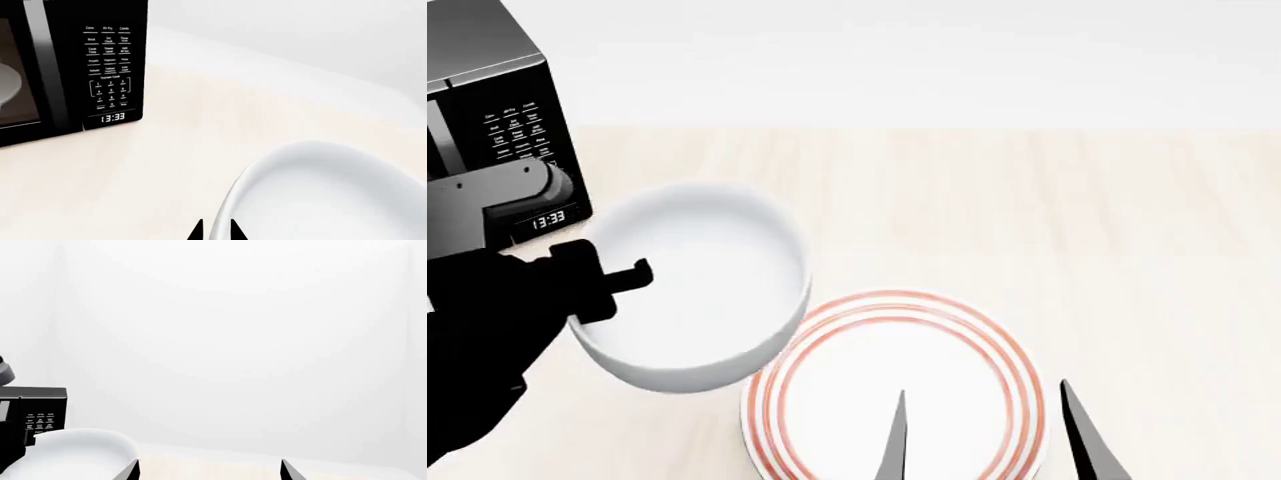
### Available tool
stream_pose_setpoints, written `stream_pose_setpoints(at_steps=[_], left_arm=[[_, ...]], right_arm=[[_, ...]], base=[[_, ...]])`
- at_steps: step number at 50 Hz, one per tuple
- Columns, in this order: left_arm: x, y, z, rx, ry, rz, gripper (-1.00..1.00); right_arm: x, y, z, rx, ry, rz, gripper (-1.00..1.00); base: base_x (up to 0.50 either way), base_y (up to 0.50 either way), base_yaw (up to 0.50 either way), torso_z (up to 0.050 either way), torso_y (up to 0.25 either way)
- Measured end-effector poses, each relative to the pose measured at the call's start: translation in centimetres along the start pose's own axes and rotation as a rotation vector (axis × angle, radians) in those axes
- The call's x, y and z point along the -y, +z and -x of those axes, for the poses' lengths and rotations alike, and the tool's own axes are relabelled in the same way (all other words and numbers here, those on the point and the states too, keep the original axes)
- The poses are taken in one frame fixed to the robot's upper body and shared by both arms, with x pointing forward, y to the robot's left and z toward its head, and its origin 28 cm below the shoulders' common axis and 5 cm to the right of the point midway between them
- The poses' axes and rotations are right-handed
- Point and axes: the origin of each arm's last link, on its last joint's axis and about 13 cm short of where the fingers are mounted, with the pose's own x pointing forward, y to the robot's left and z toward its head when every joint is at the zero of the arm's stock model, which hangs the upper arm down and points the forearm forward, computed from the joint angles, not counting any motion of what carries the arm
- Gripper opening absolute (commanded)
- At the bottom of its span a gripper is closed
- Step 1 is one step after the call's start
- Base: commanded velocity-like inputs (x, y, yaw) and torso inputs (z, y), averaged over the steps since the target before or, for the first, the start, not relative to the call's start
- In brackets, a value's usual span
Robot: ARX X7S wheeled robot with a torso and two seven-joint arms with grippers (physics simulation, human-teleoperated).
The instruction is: Pick up the white bowl and put it on the plate.
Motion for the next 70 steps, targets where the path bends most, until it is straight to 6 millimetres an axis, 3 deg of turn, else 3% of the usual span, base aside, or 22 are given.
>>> stream_pose_setpoints(at_steps=[36, 70], left_arm=[[7.3, -0.1, -2.3, -0.035, -0.192, -0.07, -1.0], [10.3, -2.3, -4.3, -0.078, -0.275, -0.048, -1.0]], right_arm=[[0.4, 0.0, 0.0, -0.001, -0.006, -0.003, 1.0], [0.4, -0.7, 0.0, -0.017, -0.001, 0.002, 1.0]], base=[[0.0, 0.0, 0.0, 0.0, 0.001], [0.0, 0.0, 0.0, 0.0, 0.0]])
